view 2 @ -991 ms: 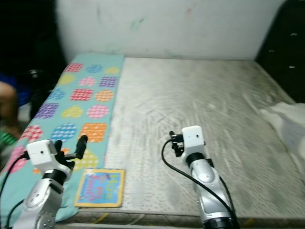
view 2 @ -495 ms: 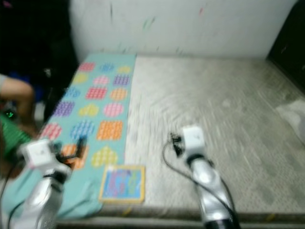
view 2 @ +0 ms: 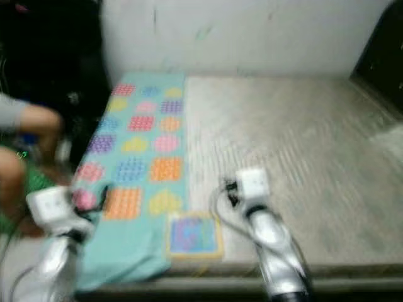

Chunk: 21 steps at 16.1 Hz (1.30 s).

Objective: Clean up the room

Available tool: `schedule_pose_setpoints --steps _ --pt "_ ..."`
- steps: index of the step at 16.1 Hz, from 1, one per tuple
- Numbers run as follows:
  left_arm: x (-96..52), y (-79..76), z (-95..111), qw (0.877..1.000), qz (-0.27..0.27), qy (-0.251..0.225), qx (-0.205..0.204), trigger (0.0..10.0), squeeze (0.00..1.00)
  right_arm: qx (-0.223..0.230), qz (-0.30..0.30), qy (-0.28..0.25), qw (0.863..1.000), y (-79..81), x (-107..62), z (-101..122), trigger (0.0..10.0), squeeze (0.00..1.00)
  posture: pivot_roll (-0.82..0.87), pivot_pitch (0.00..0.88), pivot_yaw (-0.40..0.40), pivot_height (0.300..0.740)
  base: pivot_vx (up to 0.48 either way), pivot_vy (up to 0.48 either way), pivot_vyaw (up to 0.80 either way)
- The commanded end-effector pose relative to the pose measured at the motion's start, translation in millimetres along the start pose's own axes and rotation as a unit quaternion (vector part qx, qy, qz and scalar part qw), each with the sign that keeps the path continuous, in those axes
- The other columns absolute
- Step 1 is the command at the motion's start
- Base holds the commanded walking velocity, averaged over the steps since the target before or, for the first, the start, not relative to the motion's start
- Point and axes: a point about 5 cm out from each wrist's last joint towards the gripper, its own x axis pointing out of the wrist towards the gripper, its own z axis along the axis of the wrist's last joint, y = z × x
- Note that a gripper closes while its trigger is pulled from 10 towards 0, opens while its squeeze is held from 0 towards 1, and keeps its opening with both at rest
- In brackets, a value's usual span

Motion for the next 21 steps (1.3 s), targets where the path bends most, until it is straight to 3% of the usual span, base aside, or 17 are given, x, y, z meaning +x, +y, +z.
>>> schedule_pose_setpoints --steps 1,3,5,8,10,16,21 --pt "0.0 3.2 7 1.000 0.002 -0.012 0.014 10.0 0.00 0.005 0.010 -0.015 1.000 5.3 3.2 9 10.0 0.00 -0.12 0.000 -0.010 0.740 0.000 0.000 0.00" --pt "3.1 2.7 10 1.000 -0.001 -0.015 0.019 10.0 0.00 0.010 0.000 -0.018 1.000 4.3 3.3 10 10.0 0.00 -0.13 0.000 -0.008 0.740 0.000 0.000 0.00" --pt "5.5 1.0 12 0.998 0.011 -0.015 0.053 10.0 0.00 0.016 -0.006 -0.020 1.000 2.1 3.8 11 10.0 0.00 -0.13 0.000 -0.008 0.740 0.000 0.000 -0.80" --pt "8.6 1.5 13 1.000 0.008 -0.020 0.018 10.0 0.00 0.013 -0.004 -0.031 0.999 4.7 5.7 15 10.0 0.00 -0.13 0.000 -0.002 0.740 0.000 0.000 -0.73" --pt "9.6 3.6 15 0.999 0.011 -0.024 0.034 10.0 0.00 0.015 -0.005 -0.037 0.999 5.9 8.4 19 10.0 0.00 -0.14 0.000 -0.001 0.740 0.000 0.000 -0.55" --pt "9.0 -3.4 16 0.999 -0.004 -0.031 0.032 10.0 0.00 0.008 -0.004 -0.046 0.999 3.8 14.3 24 10.0 0.00 -0.12 0.000 -0.004 0.740 0.000 0.000 0.00" --pt "3.2 -2.5 13 0.999 -0.004 -0.017 0.030 10.0 0.00 0.027 0.007 -0.053 0.998 15.4 11.4 31 10.0 0.00 -0.12 0.007 -0.004 0.740 0.000 0.000 0.00"
